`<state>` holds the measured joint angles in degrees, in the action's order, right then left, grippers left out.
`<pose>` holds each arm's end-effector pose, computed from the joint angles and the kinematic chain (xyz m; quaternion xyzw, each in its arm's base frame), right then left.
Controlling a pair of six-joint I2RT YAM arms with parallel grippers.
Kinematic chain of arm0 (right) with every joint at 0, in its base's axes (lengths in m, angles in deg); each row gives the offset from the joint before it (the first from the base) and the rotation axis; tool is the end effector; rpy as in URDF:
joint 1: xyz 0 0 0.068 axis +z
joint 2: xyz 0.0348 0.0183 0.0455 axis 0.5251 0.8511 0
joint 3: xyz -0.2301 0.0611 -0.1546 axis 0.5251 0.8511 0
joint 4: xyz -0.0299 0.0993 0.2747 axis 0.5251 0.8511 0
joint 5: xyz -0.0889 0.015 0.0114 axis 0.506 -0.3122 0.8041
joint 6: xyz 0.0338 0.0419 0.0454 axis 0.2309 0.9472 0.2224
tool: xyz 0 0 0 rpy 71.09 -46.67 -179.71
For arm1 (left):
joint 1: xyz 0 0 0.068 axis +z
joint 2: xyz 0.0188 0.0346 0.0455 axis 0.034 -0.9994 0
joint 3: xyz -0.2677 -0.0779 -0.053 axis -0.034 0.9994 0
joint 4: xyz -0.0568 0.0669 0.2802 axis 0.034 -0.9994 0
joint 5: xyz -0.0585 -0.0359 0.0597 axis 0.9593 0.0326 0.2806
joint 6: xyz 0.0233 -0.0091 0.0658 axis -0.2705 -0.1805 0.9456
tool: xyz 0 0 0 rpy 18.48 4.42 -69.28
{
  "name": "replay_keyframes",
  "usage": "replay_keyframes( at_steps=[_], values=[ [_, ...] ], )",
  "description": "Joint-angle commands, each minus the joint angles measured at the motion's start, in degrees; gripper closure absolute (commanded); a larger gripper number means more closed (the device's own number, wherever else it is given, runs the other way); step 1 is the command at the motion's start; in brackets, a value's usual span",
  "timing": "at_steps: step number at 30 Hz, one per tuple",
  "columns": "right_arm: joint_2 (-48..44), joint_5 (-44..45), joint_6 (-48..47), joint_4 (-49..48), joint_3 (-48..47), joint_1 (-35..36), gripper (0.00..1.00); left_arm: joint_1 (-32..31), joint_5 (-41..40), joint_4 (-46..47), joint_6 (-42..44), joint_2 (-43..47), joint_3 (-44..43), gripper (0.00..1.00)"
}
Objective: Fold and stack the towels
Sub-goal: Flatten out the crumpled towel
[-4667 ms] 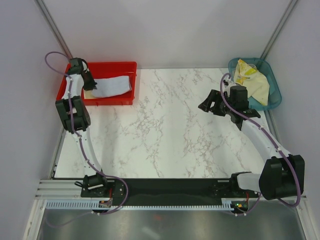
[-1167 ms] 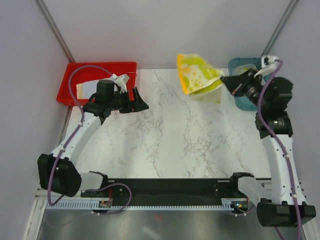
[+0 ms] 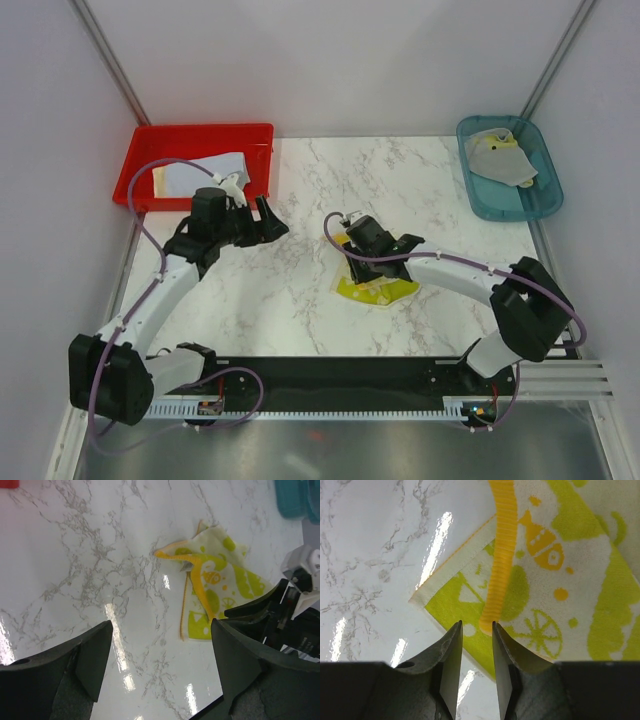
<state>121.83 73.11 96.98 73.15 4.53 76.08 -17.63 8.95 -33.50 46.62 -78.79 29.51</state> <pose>0.2533 0.2409 0.1794 -0.1828 0.9378 0.1217 0.2690 0.2869 -0.0998 0.2574 -0.0101 0.8802 -0.2989 0.3686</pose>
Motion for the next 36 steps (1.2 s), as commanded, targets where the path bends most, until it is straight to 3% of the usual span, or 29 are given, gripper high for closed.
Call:
replay_keyframes(
  at_steps=[1, 15, 19, 23, 30, 36],
  values=[
    [2.2, 3.5, -0.8, -2.6, -0.5, 0.9, 0.62, 0.8, -3.1, 1.5, -1.1, 4.0, 0.0, 0.13],
    [8.5, 4.8, 1.3, -4.7, 1.2, 2.1, 0.67, 1.1, -2.6, 0.3, 0.5, 6.0, 0.6, 0.15],
    [5.8, 6.9, 1.4, -4.3, 1.3, 2.2, 0.89, 1.1, -1.7, 0.3, 3.3, 5.9, -0.1, 0.15],
    [2.5, 6.0, 1.0, -1.8, -0.2, 2.1, 1.00, 1.2, 0.1, 0.3, 4.0, 4.7, -1.4, 0.15],
    [-5.8, -0.9, 2.6, 3.8, -2.2, 1.4, 1.00, 0.4, 9.6, 4.6, 8.4, -1.1, -2.4, 0.19],
    [-11.5, -8.8, 0.7, 9.4, -5.7, -4.9, 1.00, -1.5, 17.2, 18.1, 15.1, -9.9, -1.6, 0.21]
  ],
)
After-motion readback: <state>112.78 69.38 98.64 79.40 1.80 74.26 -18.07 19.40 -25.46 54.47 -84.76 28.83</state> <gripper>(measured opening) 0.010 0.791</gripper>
